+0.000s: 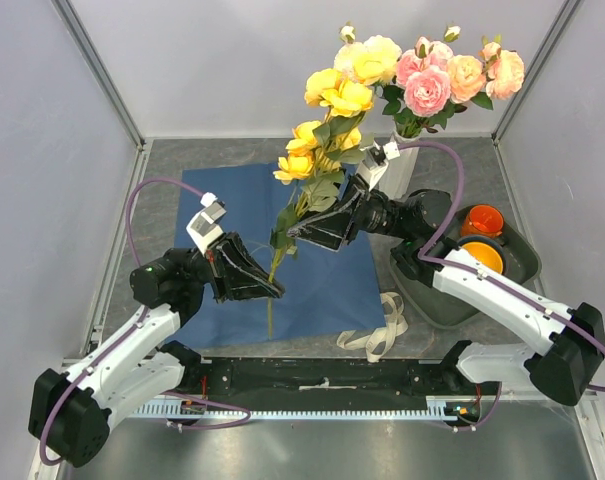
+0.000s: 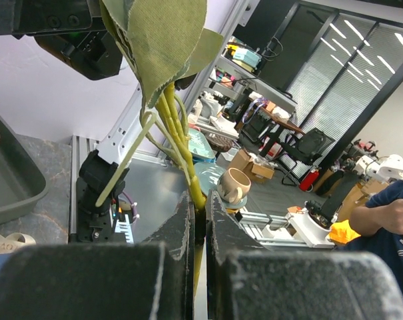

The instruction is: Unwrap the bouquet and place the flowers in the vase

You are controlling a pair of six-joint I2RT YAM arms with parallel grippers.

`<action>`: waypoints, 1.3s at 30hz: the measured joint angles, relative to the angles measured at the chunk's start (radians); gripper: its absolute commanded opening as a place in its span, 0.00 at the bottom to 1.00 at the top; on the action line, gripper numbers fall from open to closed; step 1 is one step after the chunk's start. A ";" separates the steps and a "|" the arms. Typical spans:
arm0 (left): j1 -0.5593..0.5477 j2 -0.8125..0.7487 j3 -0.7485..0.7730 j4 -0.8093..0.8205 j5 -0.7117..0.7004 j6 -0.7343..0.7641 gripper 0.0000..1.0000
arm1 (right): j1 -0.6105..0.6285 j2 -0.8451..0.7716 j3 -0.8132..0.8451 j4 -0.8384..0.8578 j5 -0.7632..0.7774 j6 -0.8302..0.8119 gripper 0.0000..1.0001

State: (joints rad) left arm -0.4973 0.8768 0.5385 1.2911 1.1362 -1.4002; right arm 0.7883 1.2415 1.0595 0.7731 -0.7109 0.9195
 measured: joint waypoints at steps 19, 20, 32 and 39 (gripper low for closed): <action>-0.004 -0.015 0.048 -0.185 0.044 0.130 0.84 | 0.006 -0.089 0.008 -0.161 0.038 -0.107 0.00; -0.005 -0.032 0.064 -0.260 0.044 0.171 0.92 | 0.006 -0.107 0.017 -0.220 0.061 -0.143 0.00; -0.005 -0.203 0.394 -1.307 -0.397 0.922 0.98 | 0.006 -0.374 0.246 -0.900 0.864 -0.545 0.00; -0.005 -0.140 0.394 -1.492 -0.527 1.076 0.97 | 0.003 -0.372 0.215 -0.874 1.502 -0.757 0.00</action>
State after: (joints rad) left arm -0.5018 0.7372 0.9329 -0.2005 0.6090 -0.3241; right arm 0.7918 0.8692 1.2743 -0.1009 0.7914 0.1627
